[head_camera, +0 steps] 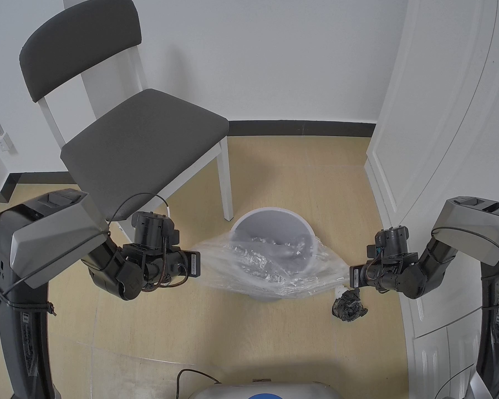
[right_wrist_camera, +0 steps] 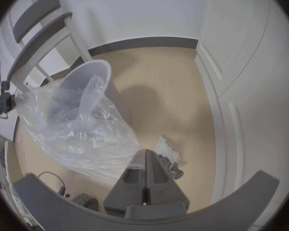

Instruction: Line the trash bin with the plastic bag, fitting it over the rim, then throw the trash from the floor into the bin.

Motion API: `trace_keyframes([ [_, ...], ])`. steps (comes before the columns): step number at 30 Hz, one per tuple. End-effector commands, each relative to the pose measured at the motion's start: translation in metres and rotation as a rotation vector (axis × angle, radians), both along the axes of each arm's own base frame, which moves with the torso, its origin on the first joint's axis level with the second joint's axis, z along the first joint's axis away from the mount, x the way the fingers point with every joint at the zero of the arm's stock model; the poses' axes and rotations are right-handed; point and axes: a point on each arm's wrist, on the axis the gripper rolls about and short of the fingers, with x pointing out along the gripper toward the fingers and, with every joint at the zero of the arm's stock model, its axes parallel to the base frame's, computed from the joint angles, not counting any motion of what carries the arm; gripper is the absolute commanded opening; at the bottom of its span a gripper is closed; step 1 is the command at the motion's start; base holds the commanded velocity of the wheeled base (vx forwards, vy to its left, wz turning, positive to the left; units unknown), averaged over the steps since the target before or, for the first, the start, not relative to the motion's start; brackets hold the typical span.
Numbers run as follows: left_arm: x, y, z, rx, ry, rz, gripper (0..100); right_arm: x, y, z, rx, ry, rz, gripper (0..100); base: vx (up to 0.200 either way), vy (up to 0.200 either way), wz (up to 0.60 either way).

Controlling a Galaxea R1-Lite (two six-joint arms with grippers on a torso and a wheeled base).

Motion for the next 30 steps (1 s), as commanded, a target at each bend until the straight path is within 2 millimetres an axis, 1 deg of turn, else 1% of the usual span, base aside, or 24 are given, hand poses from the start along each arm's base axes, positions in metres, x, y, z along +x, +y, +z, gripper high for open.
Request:
trace_keyframes([
  [1,0.004,-0.008,-0.018,0.005,0.001,0.033,0,0.010,0.004,0.000,0.050,-0.055,-0.026,0,0.000,0.000,0.00],
  [5,0.004,-0.008,-0.015,0.004,-0.006,0.035,0,0.006,0.013,0.007,0.071,-0.083,-0.013,0,0.000,0.000,0.00],
  [6,0.004,-0.006,-0.011,0.001,-0.014,0.039,0,0.003,0.020,0.012,0.077,-0.095,0.006,0,0.000,0.000,0.00],
  [7,0.004,-0.005,-0.008,-0.001,-0.019,0.042,0,0.002,0.023,0.015,0.079,-0.101,0.014,0,0.000,0.000,0.00],
  [9,0.004,-0.004,-0.006,-0.003,-0.024,0.043,0,0.001,0.024,0.015,0.081,-0.103,0.018,0,0.000,0.000,0.00],
  [12,0.003,-0.002,-0.009,0.005,-0.010,0.042,0,0.003,0.025,0.005,0.082,-0.083,0.013,0,0.000,0.000,0.00],
  [13,0.003,-0.002,-0.009,0.005,-0.010,0.042,0,0.003,0.025,0.005,0.082,-0.083,0.013,0,0.000,0.000,0.00],
  [14,0.003,-0.002,-0.013,0.013,-0.004,0.039,0,0.005,0.025,-0.004,0.081,-0.069,0.005,0,0.000,0.000,0.00],
  [20,0.003,-0.006,-0.022,0.021,0.006,0.032,0,0.009,0.025,-0.005,0.088,-0.097,0.001,0,0.000,0.000,0.00],
  [23,-0.002,-0.019,-0.023,0.023,0.007,0.003,0,0.013,0.023,-0.009,0.094,-0.102,-0.011,0,0.000,0.000,0.00],
  [26,-0.003,-0.026,-0.028,0.039,-0.015,0.019,0,0.017,0.024,-0.014,0.109,-0.101,-0.033,0,0.000,0.000,0.00],
  [28,-0.001,-0.026,-0.034,0.047,-0.028,0.039,0,0.020,0.022,-0.017,0.112,-0.101,-0.049,0,0.000,0.000,0.00],
  [30,0.001,-0.023,-0.036,0.043,-0.036,0.047,0,0.022,0.019,-0.018,0.111,-0.102,-0.056,0,0.000,0.000,0.00],
])
